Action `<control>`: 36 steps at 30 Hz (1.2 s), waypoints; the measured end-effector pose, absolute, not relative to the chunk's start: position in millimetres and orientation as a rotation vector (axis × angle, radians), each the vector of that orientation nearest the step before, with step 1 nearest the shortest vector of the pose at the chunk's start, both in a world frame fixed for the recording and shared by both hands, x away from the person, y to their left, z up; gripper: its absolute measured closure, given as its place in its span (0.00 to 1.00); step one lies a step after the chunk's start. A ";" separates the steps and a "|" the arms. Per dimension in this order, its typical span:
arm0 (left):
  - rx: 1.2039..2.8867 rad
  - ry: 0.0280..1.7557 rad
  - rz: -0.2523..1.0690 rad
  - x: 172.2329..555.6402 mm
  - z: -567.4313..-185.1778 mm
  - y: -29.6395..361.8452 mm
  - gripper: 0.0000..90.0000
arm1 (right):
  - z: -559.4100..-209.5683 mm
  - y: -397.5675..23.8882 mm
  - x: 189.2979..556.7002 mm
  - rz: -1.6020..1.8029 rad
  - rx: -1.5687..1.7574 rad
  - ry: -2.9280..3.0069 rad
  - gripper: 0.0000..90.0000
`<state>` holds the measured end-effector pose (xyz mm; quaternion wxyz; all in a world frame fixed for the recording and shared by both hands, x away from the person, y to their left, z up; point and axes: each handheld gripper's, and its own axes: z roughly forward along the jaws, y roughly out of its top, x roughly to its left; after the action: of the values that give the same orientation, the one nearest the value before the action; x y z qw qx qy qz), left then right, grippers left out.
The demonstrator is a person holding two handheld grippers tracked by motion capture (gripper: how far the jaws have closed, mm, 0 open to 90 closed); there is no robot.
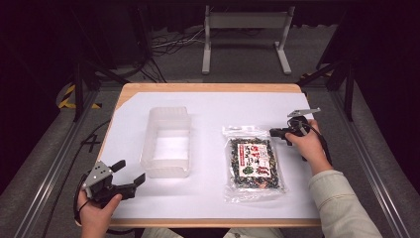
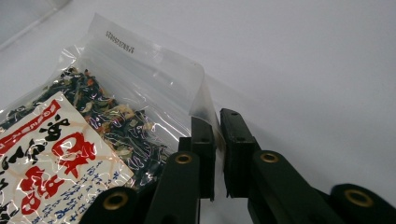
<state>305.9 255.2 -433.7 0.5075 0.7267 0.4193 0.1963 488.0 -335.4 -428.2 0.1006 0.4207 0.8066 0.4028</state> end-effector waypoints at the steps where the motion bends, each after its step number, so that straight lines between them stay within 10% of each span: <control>1: 1.753 1.010 0.473 306.1 -433.6 255.5 0.12 | -427.8 -334.7 487.4 1.181 1.234 2.385 0.97; 36: 1.656 0.953 0.502 300.8 -409.8 248.6 0.13 | -310.3 -352.0 418.5 1.423 0.980 2.168 1.00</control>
<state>300.8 248.6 -409.8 0.5504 0.6999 0.4027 0.2122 418.5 -352.0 -310.3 0.1833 0.3475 0.7688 0.5046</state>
